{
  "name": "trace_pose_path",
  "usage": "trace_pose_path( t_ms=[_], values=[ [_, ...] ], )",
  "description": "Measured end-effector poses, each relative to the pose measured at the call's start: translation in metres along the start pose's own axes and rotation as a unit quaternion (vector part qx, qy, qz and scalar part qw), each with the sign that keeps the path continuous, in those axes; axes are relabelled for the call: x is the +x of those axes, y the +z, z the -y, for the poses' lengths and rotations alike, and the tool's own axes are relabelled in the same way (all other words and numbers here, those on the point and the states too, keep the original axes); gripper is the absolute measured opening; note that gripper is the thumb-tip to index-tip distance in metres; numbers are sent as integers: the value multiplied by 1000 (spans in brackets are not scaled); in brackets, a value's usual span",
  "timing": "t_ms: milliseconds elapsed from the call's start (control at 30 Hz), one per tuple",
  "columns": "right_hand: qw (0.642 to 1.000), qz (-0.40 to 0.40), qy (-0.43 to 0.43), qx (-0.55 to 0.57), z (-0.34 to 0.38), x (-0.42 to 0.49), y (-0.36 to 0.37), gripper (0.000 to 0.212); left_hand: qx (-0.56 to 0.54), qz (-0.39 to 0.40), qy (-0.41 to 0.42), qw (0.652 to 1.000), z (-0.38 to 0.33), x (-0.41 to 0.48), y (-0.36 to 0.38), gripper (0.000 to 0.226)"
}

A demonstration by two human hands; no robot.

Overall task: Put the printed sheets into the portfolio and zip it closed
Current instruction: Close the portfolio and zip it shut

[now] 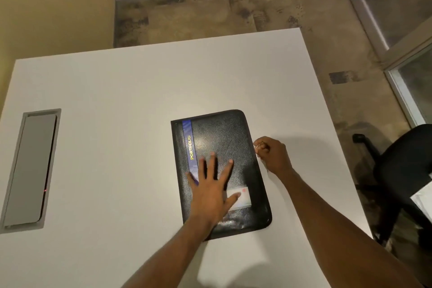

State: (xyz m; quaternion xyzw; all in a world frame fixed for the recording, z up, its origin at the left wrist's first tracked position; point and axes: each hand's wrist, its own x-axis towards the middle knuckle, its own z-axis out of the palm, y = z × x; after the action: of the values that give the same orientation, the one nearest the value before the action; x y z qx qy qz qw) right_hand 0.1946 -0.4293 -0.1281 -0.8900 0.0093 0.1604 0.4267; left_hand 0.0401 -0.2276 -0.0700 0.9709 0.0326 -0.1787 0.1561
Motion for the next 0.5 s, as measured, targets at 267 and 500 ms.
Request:
trace_pose_path(
  t_ms=[267, 500],
  values=[
    [998, 27, -51, -38, 2, 19, -12, 14, 51, 95, -43, 993, 12, 28, 8, 106],
    [997, 14, -56, -48, 18, 53, -4, 13, 68, 88, -38, 993, 15, 30, 14, 104]
  ],
)
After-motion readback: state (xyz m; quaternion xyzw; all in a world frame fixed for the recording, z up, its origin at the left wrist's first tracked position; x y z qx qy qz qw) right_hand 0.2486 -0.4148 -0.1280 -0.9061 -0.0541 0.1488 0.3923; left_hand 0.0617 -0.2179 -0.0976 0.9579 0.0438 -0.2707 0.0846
